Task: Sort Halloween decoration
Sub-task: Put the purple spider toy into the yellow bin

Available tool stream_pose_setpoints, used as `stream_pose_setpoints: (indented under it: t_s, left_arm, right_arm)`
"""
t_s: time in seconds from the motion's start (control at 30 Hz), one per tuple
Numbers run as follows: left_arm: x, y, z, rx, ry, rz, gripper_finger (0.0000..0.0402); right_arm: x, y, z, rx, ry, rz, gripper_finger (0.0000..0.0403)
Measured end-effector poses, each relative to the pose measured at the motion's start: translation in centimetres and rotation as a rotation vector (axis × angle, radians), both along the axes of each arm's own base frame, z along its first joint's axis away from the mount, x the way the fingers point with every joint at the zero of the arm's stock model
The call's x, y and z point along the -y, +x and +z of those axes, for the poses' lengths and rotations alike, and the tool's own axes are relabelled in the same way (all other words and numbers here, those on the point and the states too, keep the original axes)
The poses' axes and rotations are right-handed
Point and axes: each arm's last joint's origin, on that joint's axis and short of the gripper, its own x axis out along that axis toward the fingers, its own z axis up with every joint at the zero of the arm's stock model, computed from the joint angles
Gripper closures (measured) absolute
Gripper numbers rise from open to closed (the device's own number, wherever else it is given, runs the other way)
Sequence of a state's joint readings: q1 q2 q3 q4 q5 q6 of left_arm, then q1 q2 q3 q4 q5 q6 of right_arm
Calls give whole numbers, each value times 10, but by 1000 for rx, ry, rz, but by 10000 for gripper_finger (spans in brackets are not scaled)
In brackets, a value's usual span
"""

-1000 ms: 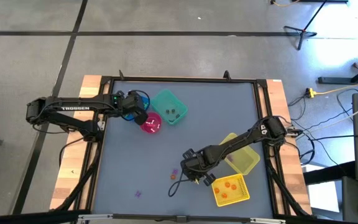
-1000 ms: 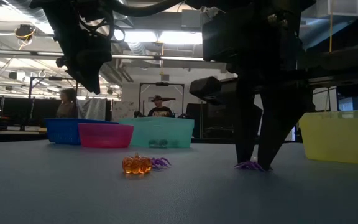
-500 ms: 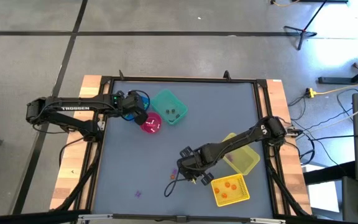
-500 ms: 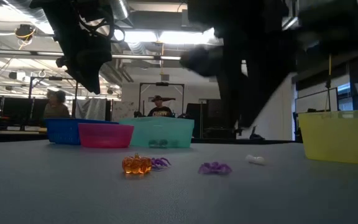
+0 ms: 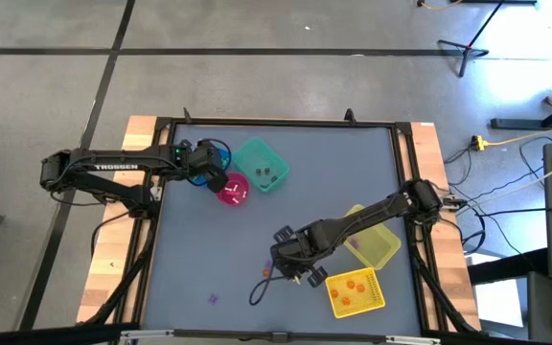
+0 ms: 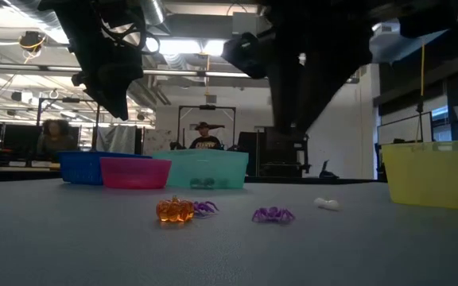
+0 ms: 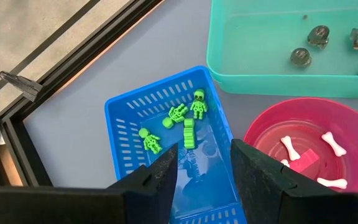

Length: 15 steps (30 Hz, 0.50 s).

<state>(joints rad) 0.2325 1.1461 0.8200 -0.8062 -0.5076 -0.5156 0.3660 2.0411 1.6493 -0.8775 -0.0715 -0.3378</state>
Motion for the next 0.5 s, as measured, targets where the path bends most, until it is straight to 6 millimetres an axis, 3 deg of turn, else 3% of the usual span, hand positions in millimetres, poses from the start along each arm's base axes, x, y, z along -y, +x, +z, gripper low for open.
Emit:
stream_pose_setpoints:
  t_s: [0.23, 0.5]
  left_arm:
    - [0, 0, 0, 1, 0, 1, 269]
    - [0, 1, 0, 7, 1, 1, 269]
  right_arm:
    - [-3, 7, -2, 59, 20, 7, 318]
    - [-5, 12, -16, 43, 13, 8, 231]
